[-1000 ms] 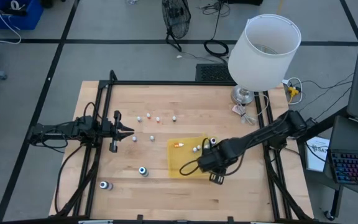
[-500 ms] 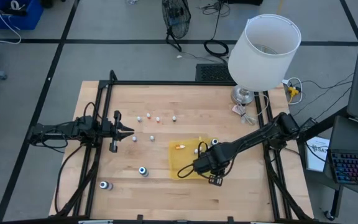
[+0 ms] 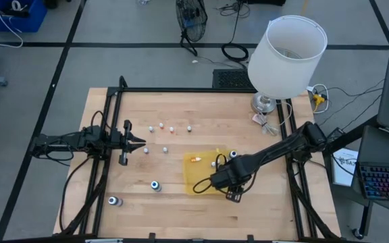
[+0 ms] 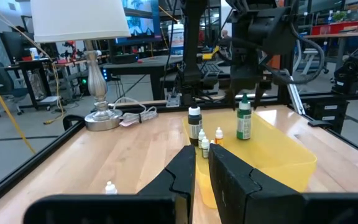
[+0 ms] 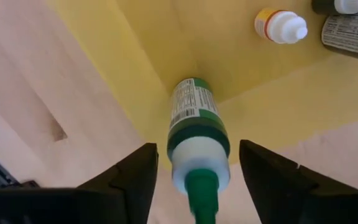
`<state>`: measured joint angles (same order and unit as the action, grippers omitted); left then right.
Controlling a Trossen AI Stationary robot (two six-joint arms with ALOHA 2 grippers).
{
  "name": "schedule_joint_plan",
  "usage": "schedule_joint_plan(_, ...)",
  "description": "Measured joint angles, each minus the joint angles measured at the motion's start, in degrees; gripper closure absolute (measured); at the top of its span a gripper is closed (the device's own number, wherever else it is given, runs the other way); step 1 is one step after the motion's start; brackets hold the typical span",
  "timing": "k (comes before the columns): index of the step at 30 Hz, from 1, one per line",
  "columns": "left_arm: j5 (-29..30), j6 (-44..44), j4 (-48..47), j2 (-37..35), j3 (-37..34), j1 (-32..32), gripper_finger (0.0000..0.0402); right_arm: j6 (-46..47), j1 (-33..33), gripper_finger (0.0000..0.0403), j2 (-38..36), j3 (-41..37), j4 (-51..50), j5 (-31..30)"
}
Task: Pick & Place food coloring
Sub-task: Put the left small black food coloring bottle into the yellow bin
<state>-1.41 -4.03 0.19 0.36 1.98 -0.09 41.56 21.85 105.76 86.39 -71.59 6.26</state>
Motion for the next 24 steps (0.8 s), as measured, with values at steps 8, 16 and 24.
schedule_joint_plan(8, 0.0, 0.0, -0.01, 0.0, 0.0, 0.0, 0.035, 2.98, 0.0, 0.0208, -5.51, 0.0, 0.36, -0.84)
schedule_joint_plan(16, 0.0, 0.0, 0.01, 0.0, 0.0, -0.01, 0.035, 5.78, 1.7, 0.0212, -15.54, -0.04, 0.58, -12.7)
schedule_joint_plan(24, 0.0, 0.0, 0.0, 0.0, 0.0, 0.0, 0.035, 5.7, 10.07, 0.0217, -26.2, -1.49, -0.05, -37.11)
